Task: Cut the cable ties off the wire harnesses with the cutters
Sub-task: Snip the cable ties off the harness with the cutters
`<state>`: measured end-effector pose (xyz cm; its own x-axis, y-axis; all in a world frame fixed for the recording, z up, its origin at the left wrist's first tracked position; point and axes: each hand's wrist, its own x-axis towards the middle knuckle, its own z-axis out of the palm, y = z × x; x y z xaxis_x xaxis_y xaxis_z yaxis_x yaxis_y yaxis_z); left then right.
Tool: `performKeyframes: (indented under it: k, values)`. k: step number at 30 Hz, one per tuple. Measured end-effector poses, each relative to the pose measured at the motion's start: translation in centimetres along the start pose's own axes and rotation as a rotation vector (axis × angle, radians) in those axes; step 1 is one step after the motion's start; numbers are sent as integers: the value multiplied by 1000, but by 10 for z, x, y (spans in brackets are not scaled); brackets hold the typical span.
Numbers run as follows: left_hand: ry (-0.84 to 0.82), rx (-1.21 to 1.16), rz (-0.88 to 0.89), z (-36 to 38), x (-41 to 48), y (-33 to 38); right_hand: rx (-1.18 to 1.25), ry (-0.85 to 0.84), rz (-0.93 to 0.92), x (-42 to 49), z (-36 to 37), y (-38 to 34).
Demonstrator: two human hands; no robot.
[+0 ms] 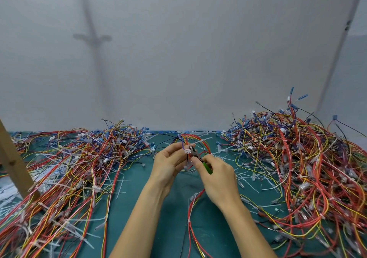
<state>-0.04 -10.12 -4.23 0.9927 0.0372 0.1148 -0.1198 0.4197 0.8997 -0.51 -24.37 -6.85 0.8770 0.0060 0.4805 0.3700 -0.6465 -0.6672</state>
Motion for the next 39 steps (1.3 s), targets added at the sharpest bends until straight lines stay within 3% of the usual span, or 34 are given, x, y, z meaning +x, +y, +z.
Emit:
performKeyframes:
  k: [25, 34, 39]
  values:
    - [44, 119, 43, -2, 5, -7, 60, -31, -5, -1, -1, -1]
    - [132, 31, 76, -9, 12, -3, 302, 208, 226, 6, -8, 3]
    - [112, 78, 78, -10, 13, -5, 363, 76, 321, 6, -5, 10]
